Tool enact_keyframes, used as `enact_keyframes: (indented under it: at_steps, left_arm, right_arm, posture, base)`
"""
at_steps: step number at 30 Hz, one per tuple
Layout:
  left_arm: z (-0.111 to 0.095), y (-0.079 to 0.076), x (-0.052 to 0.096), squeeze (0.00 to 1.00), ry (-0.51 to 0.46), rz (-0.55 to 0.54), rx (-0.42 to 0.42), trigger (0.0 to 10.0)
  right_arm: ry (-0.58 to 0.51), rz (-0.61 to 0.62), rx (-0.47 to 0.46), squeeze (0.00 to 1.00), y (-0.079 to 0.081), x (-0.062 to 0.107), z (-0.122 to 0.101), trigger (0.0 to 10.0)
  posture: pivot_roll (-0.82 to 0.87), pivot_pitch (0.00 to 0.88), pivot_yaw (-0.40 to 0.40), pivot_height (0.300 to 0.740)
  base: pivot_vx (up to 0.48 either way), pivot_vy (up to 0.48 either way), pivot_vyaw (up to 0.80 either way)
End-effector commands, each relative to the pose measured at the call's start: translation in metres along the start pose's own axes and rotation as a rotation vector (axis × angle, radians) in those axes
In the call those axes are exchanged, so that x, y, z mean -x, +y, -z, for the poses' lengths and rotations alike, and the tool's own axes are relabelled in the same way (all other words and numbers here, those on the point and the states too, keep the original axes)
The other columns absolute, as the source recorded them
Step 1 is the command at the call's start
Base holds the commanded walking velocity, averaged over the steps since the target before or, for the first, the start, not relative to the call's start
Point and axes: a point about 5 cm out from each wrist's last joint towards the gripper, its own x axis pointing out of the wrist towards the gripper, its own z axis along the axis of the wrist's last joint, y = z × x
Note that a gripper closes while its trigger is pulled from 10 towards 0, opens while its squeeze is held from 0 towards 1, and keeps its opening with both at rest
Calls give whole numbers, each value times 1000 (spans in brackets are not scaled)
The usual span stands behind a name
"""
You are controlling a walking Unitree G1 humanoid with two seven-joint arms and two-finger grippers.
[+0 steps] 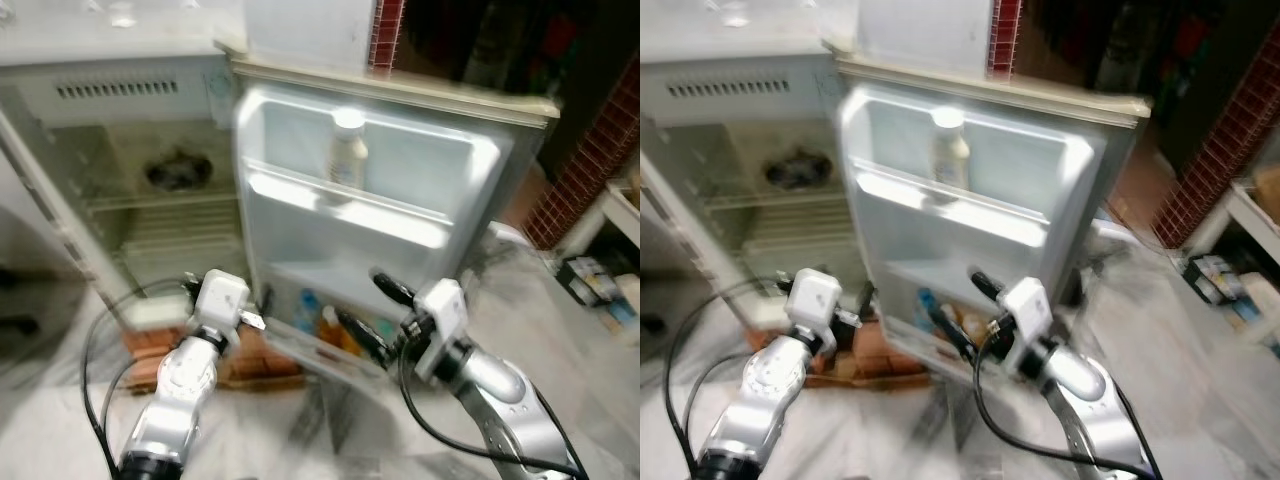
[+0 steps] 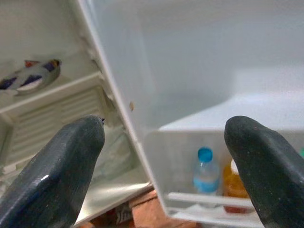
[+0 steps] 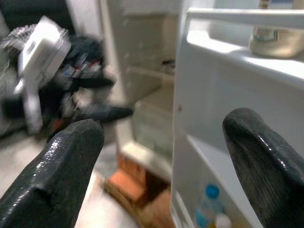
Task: Restocking fridge
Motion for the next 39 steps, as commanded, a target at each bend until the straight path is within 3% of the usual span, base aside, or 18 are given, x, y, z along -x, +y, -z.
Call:
enact_keyframes:
  at_steps: [1, 7, 10, 15, 26, 30, 35, 39]
  left_arm:
    - [-2, -4, -1, 0, -12, 15, 0, 10000]
    - [-1, -7, 1, 0, -13, 15, 2, 10000]
    - [0, -8, 2, 0, -12, 15, 2, 10000]
    - [3, -8, 5, 0, -6, 15, 1, 10000]
    - [3, -10, 8, 0, -2, 21, -9, 10000]
    - [-4, -7, 8, 0, -64, 4, 57, 10000]
    - [-7, -1, 12, 0, -97, -14, 97, 10000]
    - [-6, 1, 14, 0, -93, -26, 135, 10000]
  right_arm:
    - [70, -17, 20, 0, -8, 9, 9, 10000]
    - [227, -82, 51, 0, -17, 21, 25, 10000]
    - [238, -81, 55, 0, -20, 21, 26, 10000]
    - [175, 3, 140, 0, -27, 11, 22, 10000]
    - [110, 123, 208, 0, -37, 4, 15, 10000]
    - [63, 279, 255, 0, -48, 1, 7, 10000]
    - [-28, 480, 158, 0, -54, 4, -2, 10000]
    - [-39, 499, 117, 0, -49, 3, -1, 10000]
  posture:
    - [10, 0, 2, 740]
    - [14, 0, -1, 740]
    - [15, 0, -1, 740]
    - [20, 0, 1, 740]
    - [17, 0, 6, 740]
    - [14, 0, 5, 740]
    - [5, 0, 3, 740]
    - [2, 0, 3, 740]
  base:
    - [0, -480, 0]
    - [0, -480, 0]
    - [0, -480, 0]
    - [0, -451, 439]
    - [0, -319, 727]
    - [0, 0, 723]
    - [0, 0, 278]
    - [217, 0, 0]
